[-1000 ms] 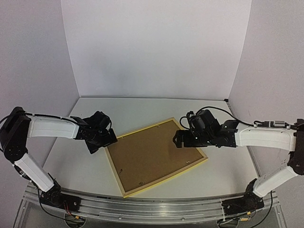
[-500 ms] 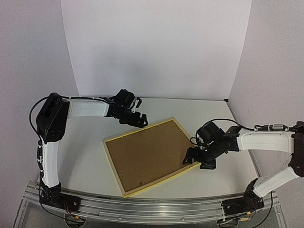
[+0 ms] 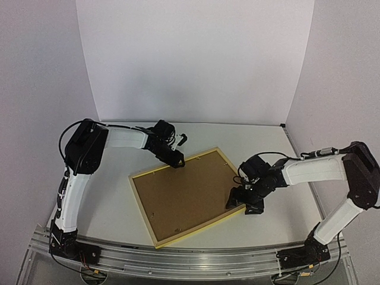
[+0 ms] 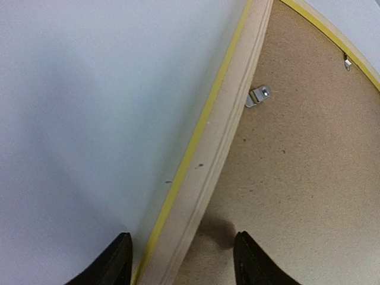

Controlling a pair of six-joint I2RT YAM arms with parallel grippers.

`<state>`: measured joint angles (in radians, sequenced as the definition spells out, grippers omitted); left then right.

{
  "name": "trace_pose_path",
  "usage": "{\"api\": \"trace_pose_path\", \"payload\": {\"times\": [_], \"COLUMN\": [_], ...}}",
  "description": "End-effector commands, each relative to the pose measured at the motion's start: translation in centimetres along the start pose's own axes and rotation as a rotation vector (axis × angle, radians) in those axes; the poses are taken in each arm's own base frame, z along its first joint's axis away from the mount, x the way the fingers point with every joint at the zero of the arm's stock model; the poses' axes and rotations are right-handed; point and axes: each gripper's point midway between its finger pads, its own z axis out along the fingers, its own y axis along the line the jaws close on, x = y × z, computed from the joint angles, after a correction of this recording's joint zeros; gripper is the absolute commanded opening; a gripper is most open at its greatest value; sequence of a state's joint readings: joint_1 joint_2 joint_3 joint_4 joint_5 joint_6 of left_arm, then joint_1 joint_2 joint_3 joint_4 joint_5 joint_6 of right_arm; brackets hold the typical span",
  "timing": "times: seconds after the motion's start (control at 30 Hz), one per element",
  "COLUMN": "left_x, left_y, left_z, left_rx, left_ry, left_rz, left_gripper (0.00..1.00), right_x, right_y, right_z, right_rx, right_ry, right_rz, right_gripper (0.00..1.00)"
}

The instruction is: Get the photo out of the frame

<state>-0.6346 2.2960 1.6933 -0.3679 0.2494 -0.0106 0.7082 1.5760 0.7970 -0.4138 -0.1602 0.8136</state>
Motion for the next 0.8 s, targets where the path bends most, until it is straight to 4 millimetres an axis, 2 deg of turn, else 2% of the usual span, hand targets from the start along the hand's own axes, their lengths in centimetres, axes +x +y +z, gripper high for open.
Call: {"api": "trace_pose_path", "payload": {"times": [0.0,0.2,0.3,0.37,0.43,0.47,0.57,0.77], "left_x": [2.5,5.9,7.4,9.8,12.0,12.4,16.0,20.2], "left_y": [0.1,1.1,1.6,1.7,1.6,1.2,0.0,-1.5], "left_z": [0.7,-0.8,-2.5,-3.5,-4.8,-5.3,-6.2,-7.6], "left_rx": [0.012,-0.078,-0.142,-0.191,-0.242,-0.241,-0.246,-0.364], "left_ry": [0.070,0.098,0.085,0.102,0.108,0.093,0.114,0.136], "left_rz": [0.001,-0.182,-0.300,-0.383,-0.462,-0.509,-0.639,-0.807], "left_gripper": [0.40,0.22,0.14,0.11,0.09,0.07,0.02,0.00], "right_x": [-2.8,-9.1,-12.5,-15.0,-16.8,-17.7,-19.7,-24.0], "right_y": [0.6,0.1,-0.7,-1.2,-1.8,-1.8,-1.1,1.1], "right_z": [-0.1,-0.1,0.3,0.4,1.1,1.4,2.0,2.6], "right_rx": [0.005,0.042,0.048,0.058,0.079,0.088,0.099,0.081], "right_ry": [-0.075,-0.163,-0.176,-0.201,-0.207,-0.216,-0.231,-0.279], "right_rz": [0.029,0.074,0.090,0.082,0.043,0.012,-0.085,-0.224], "right_gripper": [0.84,0.81,0.77,0.76,0.74,0.74,0.74,0.76]}}
